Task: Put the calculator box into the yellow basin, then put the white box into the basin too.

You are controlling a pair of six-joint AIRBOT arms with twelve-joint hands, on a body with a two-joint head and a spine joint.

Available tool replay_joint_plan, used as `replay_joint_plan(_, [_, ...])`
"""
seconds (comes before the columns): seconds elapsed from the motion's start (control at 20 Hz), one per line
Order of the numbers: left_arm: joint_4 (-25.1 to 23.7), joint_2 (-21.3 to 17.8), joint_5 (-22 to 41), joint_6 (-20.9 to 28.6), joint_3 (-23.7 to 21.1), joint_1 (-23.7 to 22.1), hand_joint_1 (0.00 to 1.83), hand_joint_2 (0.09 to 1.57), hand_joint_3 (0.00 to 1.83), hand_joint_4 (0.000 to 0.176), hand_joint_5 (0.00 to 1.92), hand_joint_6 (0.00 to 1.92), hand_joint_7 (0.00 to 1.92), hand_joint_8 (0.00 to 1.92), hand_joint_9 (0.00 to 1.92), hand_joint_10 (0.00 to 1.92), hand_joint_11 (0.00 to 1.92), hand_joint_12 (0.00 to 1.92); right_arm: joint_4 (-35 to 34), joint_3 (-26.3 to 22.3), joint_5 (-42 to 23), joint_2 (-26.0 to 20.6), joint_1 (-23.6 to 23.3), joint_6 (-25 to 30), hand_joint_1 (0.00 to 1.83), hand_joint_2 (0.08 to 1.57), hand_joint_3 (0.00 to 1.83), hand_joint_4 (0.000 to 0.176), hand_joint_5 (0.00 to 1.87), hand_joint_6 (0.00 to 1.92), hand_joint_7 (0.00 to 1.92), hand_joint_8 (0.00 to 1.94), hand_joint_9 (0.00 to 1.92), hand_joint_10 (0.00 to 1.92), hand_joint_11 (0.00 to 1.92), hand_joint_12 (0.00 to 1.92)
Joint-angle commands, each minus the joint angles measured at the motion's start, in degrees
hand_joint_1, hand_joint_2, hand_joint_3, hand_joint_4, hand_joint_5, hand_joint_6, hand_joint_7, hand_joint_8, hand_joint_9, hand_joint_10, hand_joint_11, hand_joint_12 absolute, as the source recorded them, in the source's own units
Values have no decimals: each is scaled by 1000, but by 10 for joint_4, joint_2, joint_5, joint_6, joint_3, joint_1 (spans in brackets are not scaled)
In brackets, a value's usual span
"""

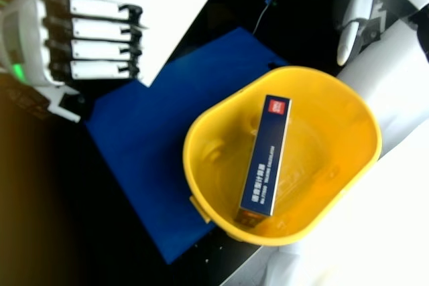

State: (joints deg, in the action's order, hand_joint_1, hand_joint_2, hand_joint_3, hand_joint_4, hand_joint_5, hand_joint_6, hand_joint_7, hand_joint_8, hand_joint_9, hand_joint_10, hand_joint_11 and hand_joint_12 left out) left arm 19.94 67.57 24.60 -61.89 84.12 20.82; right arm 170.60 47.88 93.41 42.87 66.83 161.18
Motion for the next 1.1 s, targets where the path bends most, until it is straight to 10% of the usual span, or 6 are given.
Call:
replay_joint_plan(0.0, [7,0,66,-4,6,-1,620,915,0,15,385,25,224,16,158,45,0,718,20,5,76,-6,-13,6,1368,1124,0,0,972,999,982,941,821,1310,727,1323])
replay_joint_plan(0.7, [56,46,61,-45,51,9,540,990,10,0,413,3,279,1,234,21,0,1029,-51,104,67,1,-57,-12,1370,1115,0,0,971,1005,983,945,861,1249,731,1319])
replay_joint_plan(1.05, [59,40,62,-45,50,15,568,985,0,0,410,0,264,0,235,12,0,979,20,194,-111,76,-239,-21,1369,1118,0,0,966,1011,981,942,863,1255,728,1324])
